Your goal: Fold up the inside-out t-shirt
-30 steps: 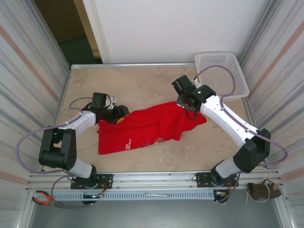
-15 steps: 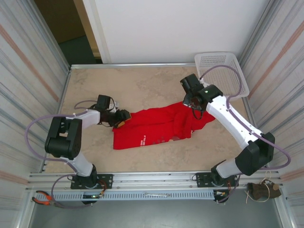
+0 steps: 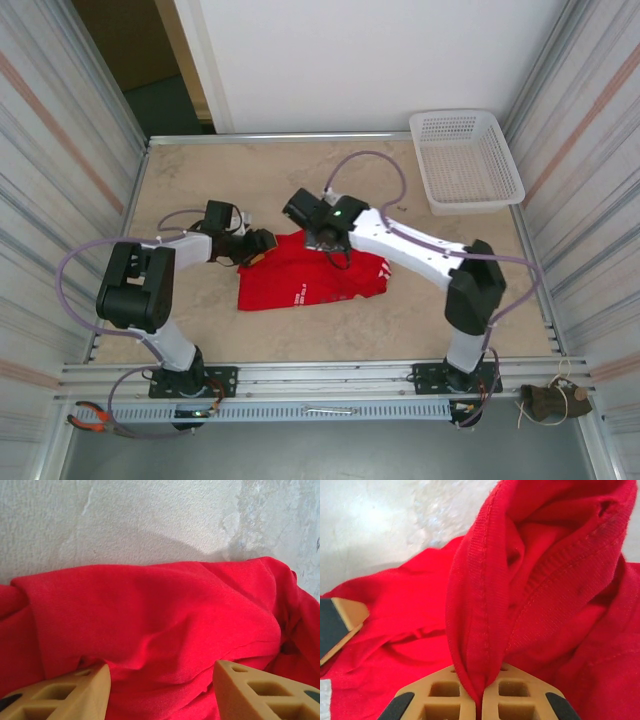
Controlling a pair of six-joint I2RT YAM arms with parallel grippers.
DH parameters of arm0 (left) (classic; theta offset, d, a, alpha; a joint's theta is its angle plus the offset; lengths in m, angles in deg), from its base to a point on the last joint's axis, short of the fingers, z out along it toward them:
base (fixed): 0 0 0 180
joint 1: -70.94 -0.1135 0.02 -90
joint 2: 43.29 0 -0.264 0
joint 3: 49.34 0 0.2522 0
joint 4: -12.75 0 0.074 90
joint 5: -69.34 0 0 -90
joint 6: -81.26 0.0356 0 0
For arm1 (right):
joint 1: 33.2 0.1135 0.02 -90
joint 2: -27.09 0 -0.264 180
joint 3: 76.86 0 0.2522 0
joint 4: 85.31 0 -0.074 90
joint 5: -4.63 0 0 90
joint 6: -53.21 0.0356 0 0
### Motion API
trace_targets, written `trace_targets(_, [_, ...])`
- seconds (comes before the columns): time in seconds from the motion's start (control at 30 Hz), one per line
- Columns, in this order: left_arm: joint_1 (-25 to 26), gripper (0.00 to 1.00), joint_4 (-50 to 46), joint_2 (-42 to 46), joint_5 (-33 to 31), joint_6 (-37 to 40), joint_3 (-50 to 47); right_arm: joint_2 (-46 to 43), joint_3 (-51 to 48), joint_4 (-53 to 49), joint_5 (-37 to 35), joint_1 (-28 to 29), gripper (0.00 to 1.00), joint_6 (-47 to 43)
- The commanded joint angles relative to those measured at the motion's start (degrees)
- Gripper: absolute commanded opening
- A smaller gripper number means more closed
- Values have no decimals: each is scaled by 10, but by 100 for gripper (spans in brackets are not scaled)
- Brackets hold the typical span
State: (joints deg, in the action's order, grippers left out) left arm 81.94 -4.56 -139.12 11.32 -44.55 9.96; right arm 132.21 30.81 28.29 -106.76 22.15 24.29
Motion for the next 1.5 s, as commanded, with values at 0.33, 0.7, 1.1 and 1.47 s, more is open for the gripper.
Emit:
trace_targets(0.33, [10, 57, 0, -36, -12, 5, -19, 98, 153, 5, -11, 69, 0, 55])
trace_targets(0.7, [-21, 57, -16, -27, 3, -10, 11, 153, 190, 38, 58, 83, 60, 30])
trace_targets(1.1, [-118, 61, -118, 5, 55, 13, 201, -59, 22, 90, 90, 37, 74, -53])
trace_targets(1.47, [49, 65, -148, 204, -26, 11, 25, -217, -296, 181, 214, -83, 77, -82])
